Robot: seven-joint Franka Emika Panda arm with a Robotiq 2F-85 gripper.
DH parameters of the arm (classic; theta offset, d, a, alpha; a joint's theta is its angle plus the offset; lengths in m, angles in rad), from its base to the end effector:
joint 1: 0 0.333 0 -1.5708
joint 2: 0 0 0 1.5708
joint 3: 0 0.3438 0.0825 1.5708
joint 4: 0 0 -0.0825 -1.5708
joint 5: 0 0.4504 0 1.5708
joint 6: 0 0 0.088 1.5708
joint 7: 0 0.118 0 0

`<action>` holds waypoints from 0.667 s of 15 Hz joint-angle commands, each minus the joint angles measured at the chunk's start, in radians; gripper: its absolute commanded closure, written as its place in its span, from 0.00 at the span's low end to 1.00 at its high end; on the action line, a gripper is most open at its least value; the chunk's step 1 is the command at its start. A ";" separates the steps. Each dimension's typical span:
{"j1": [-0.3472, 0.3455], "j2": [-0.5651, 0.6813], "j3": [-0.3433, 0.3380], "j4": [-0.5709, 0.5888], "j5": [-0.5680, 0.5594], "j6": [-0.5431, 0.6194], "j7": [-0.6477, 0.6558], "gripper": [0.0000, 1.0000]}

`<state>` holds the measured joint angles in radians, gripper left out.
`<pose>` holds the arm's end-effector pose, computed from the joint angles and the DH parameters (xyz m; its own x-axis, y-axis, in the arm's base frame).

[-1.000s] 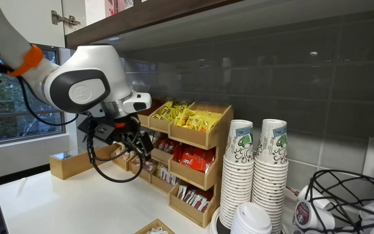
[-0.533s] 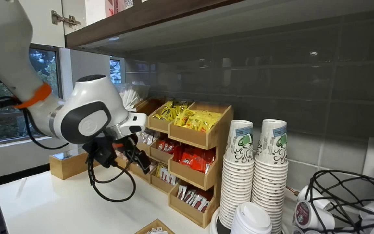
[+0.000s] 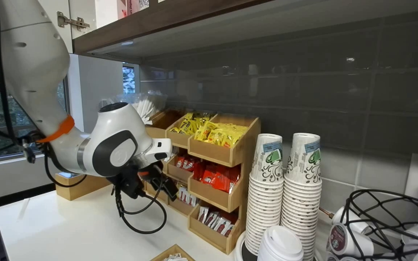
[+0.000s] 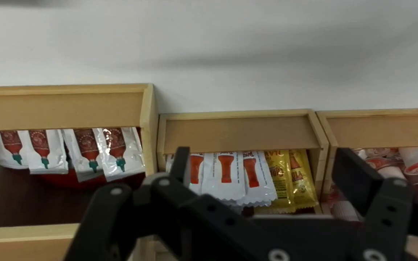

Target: Put a sauce packet onto the counter

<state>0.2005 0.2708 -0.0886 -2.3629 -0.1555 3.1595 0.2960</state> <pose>0.5918 0.0800 0.2307 0.8653 -0.0291 0.5005 -0.0050 -0.9988 -0.0493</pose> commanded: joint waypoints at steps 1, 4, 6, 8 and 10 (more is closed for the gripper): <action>0.088 0.101 -0.069 0.087 -0.018 0.037 0.030 0.00; 0.134 0.154 -0.092 0.142 -0.004 0.034 0.028 0.00; 0.168 0.187 -0.120 0.173 -0.005 0.034 0.030 0.00; 0.207 0.218 -0.160 0.202 -0.005 0.038 0.036 0.00; 0.249 0.247 -0.203 0.228 -0.005 0.041 0.040 0.00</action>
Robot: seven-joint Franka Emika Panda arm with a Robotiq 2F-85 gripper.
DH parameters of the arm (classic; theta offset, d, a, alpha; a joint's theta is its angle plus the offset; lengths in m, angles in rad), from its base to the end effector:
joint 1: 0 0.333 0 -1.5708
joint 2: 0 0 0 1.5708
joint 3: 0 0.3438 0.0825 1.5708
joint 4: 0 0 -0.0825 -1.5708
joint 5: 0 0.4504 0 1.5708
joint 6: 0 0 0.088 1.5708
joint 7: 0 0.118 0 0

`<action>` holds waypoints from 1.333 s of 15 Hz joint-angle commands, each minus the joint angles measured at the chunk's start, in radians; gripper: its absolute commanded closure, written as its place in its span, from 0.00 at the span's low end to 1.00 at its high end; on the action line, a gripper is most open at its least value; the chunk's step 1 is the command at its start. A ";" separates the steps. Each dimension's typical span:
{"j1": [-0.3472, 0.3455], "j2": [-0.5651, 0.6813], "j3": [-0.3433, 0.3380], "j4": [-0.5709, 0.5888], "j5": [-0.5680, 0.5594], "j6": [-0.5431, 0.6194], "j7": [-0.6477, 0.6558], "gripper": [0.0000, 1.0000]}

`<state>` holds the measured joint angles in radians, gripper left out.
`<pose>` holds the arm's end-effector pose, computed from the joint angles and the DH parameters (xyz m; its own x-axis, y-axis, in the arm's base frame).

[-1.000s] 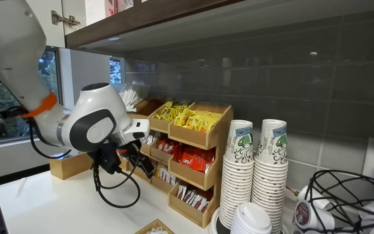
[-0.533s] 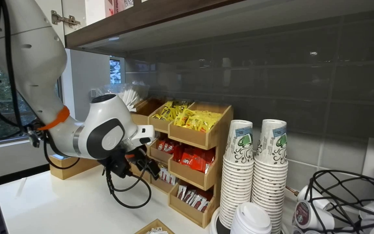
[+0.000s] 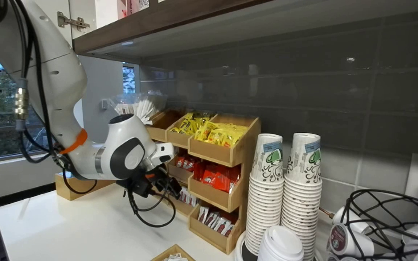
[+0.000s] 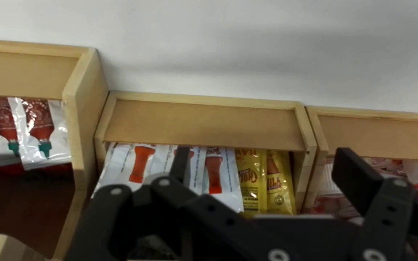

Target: Put a sauce packet onto the counter

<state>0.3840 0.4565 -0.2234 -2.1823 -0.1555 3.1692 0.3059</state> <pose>0.6399 0.1193 0.1982 0.8523 0.0563 0.5199 0.0560 -0.9983 0.0163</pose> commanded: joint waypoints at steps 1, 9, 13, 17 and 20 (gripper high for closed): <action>0.084 0.075 -0.089 0.059 -0.003 0.030 0.032 0.00; 0.171 0.138 -0.170 0.108 0.007 0.024 0.040 0.37; 0.195 0.149 -0.191 0.114 0.007 0.024 0.044 0.70; 0.216 0.144 -0.206 0.109 0.007 0.025 0.046 0.99; 0.252 0.132 -0.245 0.096 0.002 0.029 0.048 1.00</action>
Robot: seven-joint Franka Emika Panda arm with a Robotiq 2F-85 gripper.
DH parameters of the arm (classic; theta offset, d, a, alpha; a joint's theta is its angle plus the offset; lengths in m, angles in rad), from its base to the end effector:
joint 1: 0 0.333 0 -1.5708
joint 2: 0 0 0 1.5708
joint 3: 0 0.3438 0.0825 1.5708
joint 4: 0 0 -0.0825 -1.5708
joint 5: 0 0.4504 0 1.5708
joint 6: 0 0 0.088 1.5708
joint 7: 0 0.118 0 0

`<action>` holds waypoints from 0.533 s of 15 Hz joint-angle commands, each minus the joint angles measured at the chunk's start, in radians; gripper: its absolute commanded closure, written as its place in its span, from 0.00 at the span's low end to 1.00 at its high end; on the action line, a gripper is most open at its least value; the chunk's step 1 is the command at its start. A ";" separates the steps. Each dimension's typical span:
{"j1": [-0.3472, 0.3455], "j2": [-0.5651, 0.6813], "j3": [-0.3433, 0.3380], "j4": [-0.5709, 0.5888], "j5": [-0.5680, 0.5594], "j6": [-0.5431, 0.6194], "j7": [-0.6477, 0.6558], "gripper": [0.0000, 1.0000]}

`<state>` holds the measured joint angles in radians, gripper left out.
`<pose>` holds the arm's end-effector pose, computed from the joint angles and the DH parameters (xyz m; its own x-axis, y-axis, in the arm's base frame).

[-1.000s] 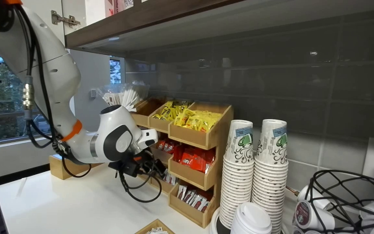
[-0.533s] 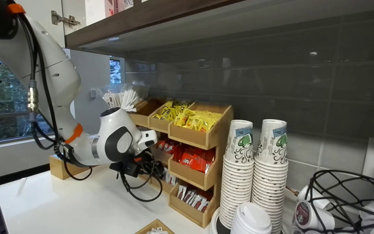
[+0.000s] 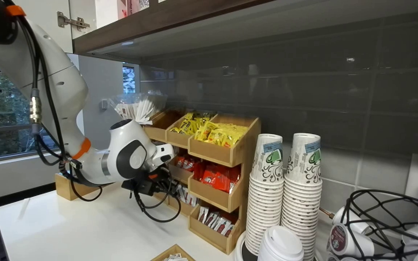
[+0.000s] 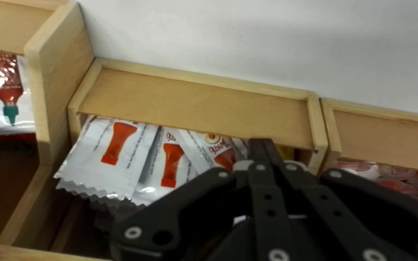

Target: Put a sauce packet onto the counter

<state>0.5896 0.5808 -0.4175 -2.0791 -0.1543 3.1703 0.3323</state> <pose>0.6656 0.1383 0.1818 0.8298 0.1383 0.5407 0.0833 -0.9887 0.1250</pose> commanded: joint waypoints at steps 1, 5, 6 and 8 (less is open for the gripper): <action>0.064 0.006 -0.071 -0.010 0.000 0.026 0.024 1.00; 0.127 -0.001 -0.143 -0.025 -0.003 0.024 0.021 0.60; 0.140 -0.004 -0.154 -0.031 -0.005 0.018 0.018 0.53; 0.158 -0.006 -0.160 -0.041 0.044 0.013 -0.031 0.38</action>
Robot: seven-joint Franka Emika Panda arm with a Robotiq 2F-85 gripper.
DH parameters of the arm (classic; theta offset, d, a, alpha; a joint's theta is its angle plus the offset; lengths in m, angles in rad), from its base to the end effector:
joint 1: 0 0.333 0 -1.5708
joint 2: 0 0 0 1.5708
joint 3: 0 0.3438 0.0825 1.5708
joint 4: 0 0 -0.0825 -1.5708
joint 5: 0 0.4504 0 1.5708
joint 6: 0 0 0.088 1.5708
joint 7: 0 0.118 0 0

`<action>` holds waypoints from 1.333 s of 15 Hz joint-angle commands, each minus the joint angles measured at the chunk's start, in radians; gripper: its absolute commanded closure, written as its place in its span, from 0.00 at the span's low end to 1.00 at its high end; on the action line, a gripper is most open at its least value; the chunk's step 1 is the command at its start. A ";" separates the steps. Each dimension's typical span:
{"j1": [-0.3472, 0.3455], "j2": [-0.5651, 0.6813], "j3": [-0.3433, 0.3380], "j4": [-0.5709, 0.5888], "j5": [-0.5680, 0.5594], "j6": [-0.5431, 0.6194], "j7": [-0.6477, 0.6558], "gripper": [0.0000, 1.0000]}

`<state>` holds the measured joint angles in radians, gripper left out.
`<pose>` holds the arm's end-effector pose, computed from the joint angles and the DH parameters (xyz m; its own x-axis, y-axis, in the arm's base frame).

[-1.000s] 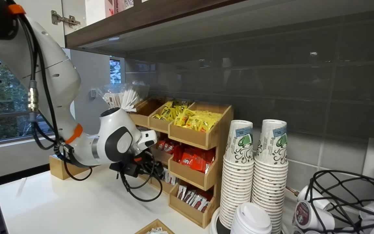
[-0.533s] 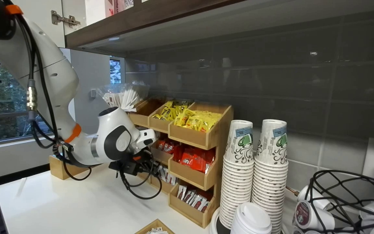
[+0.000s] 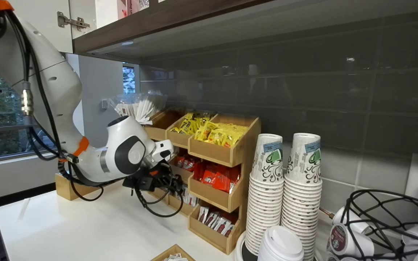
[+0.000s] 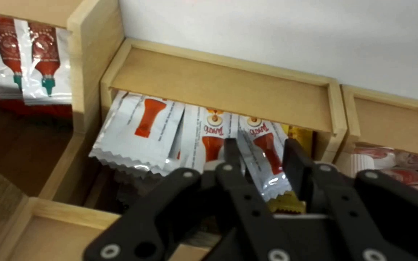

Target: Put a sauce packet onto the counter

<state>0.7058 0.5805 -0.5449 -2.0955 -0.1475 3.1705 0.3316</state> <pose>0.6647 0.1329 0.1958 0.8145 0.1693 0.5549 0.0795 -0.9800 0.1823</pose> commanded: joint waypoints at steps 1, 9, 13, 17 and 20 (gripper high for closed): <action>0.049 -0.005 -0.036 -0.027 0.041 0.010 -0.037 0.31; 0.102 0.004 -0.087 -0.037 0.048 -0.004 -0.063 0.00; 0.094 0.015 -0.086 -0.047 0.054 -0.006 -0.073 0.01; 0.114 0.057 -0.119 -0.040 0.072 0.020 -0.061 0.01; 0.174 0.096 -0.192 -0.044 0.100 0.060 -0.042 0.01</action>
<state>0.8108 0.6255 -0.6628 -2.1335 -0.0927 3.1737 0.2815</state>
